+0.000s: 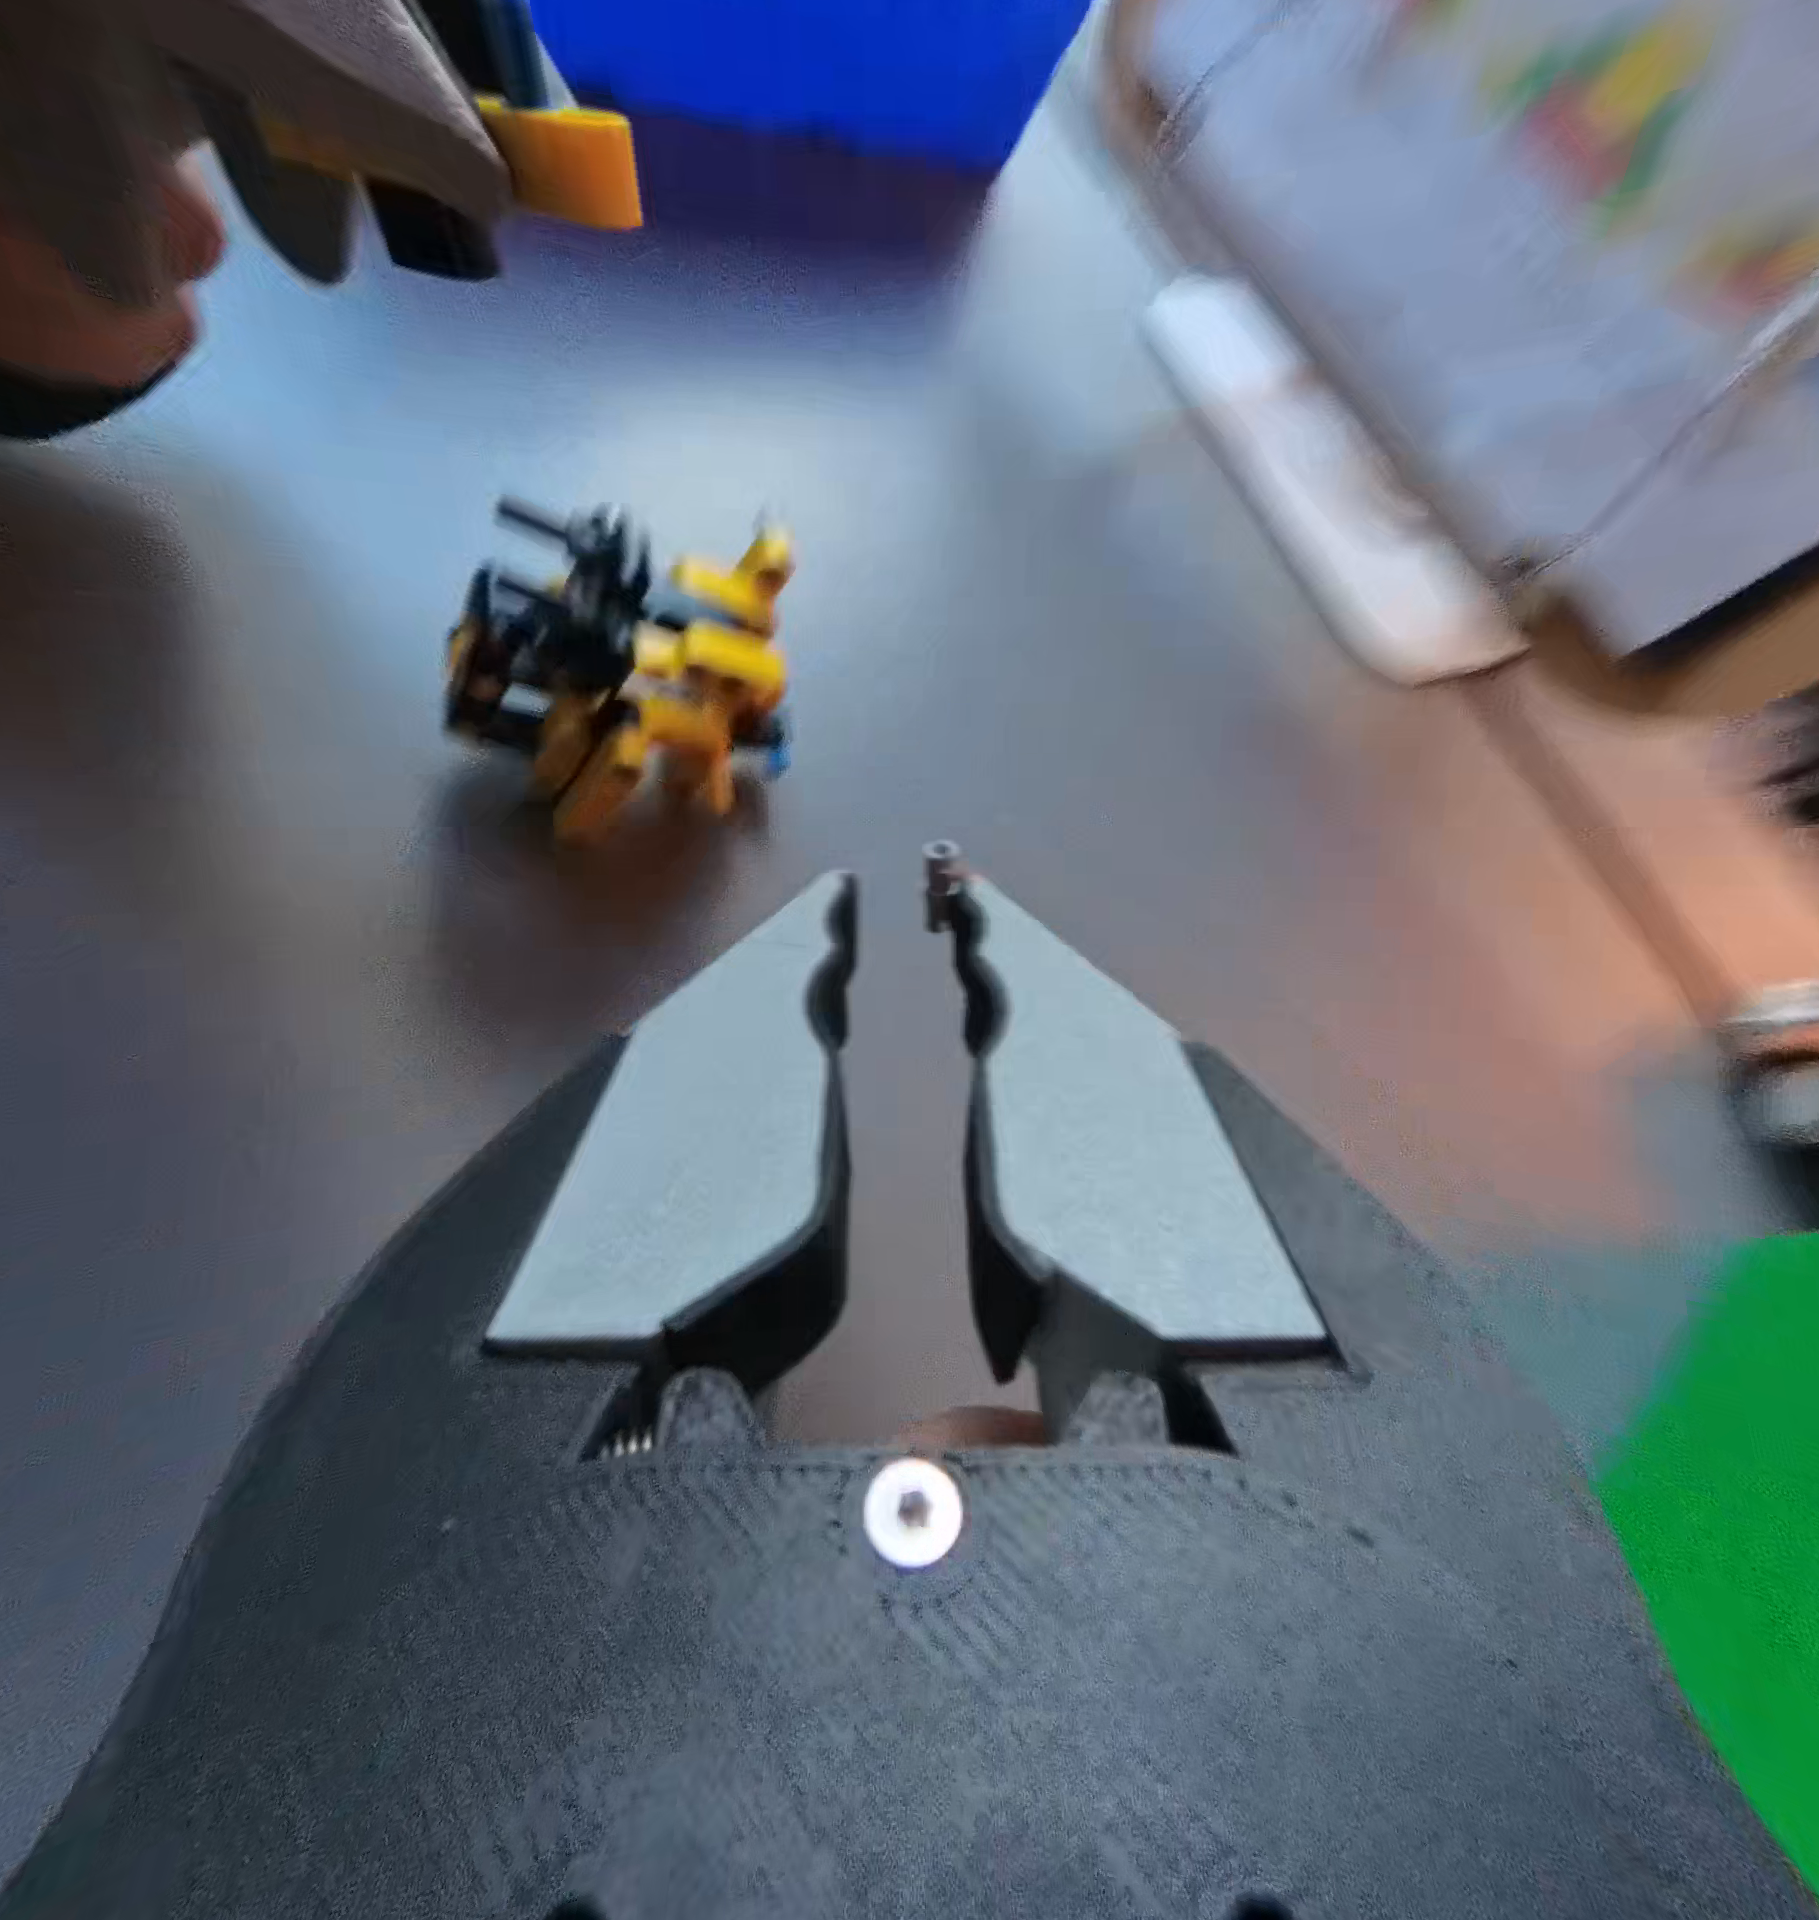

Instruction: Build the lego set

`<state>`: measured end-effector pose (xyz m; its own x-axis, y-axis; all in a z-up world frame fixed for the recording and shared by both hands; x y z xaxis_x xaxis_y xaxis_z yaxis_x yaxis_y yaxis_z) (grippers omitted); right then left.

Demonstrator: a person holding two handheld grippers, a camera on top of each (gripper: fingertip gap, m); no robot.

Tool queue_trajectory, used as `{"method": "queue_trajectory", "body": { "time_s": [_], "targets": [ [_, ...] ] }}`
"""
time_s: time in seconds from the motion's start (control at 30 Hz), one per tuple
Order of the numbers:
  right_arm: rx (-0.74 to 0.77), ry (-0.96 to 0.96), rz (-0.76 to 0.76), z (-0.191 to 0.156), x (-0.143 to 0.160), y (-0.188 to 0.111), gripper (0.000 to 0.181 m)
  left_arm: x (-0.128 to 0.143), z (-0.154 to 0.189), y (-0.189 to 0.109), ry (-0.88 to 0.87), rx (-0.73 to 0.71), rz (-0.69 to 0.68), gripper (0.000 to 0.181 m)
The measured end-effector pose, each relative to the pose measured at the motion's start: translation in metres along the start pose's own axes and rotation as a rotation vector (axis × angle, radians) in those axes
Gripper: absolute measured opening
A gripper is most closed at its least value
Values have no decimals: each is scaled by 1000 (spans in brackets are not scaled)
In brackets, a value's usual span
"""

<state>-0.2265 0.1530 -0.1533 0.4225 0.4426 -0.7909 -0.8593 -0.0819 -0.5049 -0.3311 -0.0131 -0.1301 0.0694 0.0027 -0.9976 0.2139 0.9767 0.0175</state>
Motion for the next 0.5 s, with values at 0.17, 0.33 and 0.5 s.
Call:
{"method": "queue_trajectory", "body": {
  "time_s": [0.17,0.33,0.5],
  "targets": [
    [-183,124,-178,1,31,19,26,14,4,10,51,13,-179,4],
    [-251,198,-161,4,29,16,29,20,16,16,32,129,-240,4],
    [-396,175,258,7,-4,-30,9,24,18,16,1,202,-296,4]
  ]
}}
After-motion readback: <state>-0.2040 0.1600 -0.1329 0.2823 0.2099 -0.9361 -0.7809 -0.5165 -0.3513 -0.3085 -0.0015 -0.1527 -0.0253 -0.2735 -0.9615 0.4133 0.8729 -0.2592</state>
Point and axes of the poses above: each gripper's, where its closed fingertips meet, y out along the fingers, x out of its underside, z = x × y across the jaws, the point moved 9 cm from there along -y, back along the fingers, and after that the axes turned 3 degrees about y, right-handed, at the moved point
